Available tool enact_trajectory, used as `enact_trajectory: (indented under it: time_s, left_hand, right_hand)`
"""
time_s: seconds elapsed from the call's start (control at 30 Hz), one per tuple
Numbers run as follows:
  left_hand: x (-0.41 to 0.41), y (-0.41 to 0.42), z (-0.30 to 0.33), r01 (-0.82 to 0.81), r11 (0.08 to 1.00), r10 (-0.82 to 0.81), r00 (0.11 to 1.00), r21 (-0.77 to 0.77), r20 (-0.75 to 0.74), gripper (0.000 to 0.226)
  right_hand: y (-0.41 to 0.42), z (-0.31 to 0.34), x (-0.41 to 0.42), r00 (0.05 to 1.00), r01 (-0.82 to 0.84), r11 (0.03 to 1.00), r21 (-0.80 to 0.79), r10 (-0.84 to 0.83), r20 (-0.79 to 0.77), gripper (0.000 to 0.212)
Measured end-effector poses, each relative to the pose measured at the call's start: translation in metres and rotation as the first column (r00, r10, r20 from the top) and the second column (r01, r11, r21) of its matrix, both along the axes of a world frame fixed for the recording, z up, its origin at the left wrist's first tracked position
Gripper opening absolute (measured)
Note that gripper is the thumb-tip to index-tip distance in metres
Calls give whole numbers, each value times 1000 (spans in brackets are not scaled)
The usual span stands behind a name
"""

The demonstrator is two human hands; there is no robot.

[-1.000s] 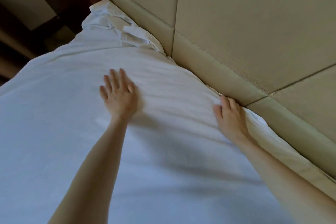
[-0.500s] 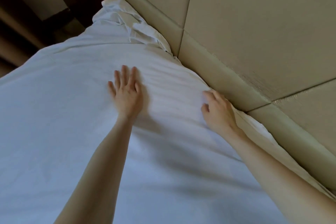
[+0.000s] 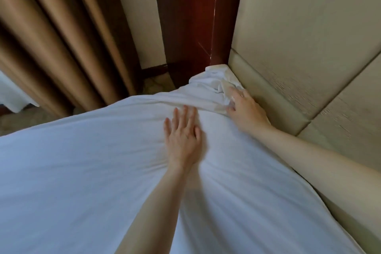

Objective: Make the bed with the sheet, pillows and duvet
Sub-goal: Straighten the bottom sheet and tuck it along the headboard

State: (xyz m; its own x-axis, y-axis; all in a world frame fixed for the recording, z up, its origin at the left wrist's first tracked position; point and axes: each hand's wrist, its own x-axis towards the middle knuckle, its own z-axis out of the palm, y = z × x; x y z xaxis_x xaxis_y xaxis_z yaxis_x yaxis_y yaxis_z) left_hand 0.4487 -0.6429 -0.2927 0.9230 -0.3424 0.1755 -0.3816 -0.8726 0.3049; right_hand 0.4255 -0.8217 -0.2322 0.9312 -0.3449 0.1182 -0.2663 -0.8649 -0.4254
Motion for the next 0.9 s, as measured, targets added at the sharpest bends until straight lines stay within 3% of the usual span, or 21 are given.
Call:
enact_trajectory:
  time_s: [0.07, 0.13, 0.2, 0.27, 0.37, 0.43, 0.5, 0.6, 0.67, 0.73, 0.9]
  left_hand:
    - [5, -2, -6, -9, 1000, 10, 999, -20, 43, 62]
    - [9, -3, -10, -9, 999, 13, 996, -51, 84, 61]
    - [9, -3, -12, 2, 998, 6, 993, -69, 119, 60]
    - [9, -4, -13, 8, 996, 3, 993, -90, 122, 60]
    - [9, -4, -12, 10, 996, 1, 993, -90, 118, 61]
    - [10, -4, -12, 7, 997, 1, 993, -71, 116, 62]
    - [9, -4, -11, -1, 998, 10, 992, -69, 124, 62]
    - [7, -5, -10, 7, 998, 2, 990, -68, 140, 61]
    - [8, -4, -11, 13, 998, -3, 988, -60, 155, 60]
    - [11, -4, -13, 12, 999, -3, 987, -52, 160, 60]
    - [13, -6, -16, 9, 998, 1, 984, -59, 176, 56]
  right_hand:
    - [-2, 0, 33, 992, 125, 988, 90, -121, -40, 57]
    - [-4, -2, 59, 943, 310, 923, 227, -268, -199, 69]
    - [-4, -8, 74, 915, 362, 904, 226, -299, -270, 51]
    - [-9, -7, 88, 903, 430, 874, 226, -409, -132, 31]
    - [-14, 12, 104, 867, 451, 850, 272, -490, 93, 32]
    - [-15, 24, 101, 865, 420, 876, 237, -466, 189, 35]
    - [-18, 21, 91, 927, 289, 948, 133, -312, 211, 33]
    - [-24, -5, 86, 996, 89, 995, 46, -90, 8, 36]
    - [-27, -19, 99, 976, 148, 979, 141, -122, -182, 55]
    - [-27, -28, 112, 943, 236, 942, 240, -162, -290, 58]
    - [-40, -38, 127, 934, 306, 887, 346, -209, -291, 60]
